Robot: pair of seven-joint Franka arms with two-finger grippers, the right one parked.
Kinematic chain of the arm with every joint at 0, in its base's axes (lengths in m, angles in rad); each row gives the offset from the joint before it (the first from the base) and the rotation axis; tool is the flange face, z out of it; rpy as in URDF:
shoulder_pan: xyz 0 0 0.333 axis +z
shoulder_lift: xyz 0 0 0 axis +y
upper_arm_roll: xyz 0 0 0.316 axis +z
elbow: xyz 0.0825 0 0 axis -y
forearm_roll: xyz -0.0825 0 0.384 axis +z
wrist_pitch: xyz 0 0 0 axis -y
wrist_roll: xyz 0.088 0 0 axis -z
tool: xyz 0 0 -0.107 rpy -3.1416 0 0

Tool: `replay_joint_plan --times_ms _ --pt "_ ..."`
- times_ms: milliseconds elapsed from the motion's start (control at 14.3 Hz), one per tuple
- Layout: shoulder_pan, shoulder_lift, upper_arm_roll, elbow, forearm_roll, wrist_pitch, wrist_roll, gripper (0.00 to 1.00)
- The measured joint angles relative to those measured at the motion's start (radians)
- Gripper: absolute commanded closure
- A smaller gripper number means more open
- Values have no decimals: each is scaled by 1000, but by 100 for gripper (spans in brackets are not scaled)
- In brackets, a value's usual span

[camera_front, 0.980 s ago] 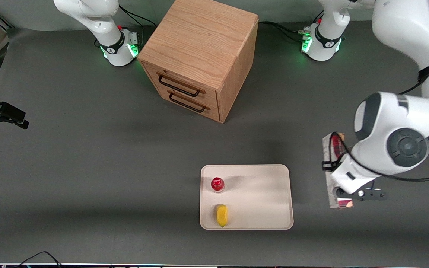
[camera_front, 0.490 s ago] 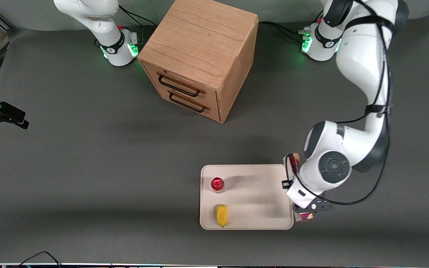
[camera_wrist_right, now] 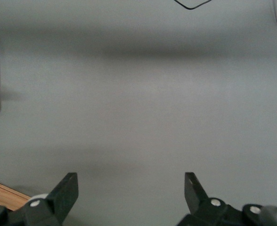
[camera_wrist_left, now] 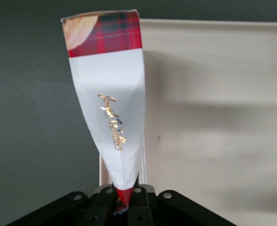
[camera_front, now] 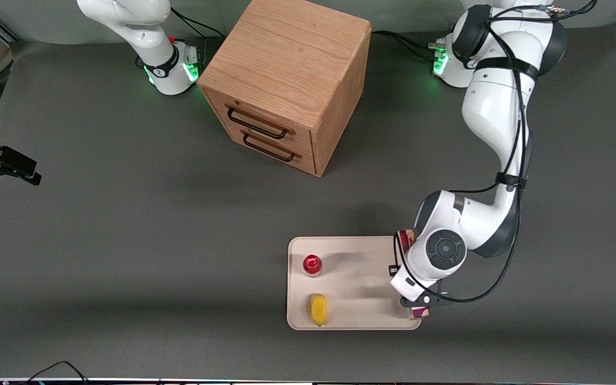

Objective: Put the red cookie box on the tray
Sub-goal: 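Carry the held cookie box with the left gripper onto the white tray, then lower the box onto the tray, open the left gripper, withdraw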

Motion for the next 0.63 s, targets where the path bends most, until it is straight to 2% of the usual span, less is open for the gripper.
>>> replay_joint_plan --times_ms 70,140,210,280,420,630 --pt "-1 6 -3 0 2 17 -1 100" --pt "-2 11 -7 0 4 33 -1 68" --pt "-2 14 -9 0 6 43 -2 13" --pt "-3 16 -9 0 15 49 -2 0" --pt "-3 16 -11 3 55 52 -3 0" --pt "1 9 -12 28 74 21 -3 0"
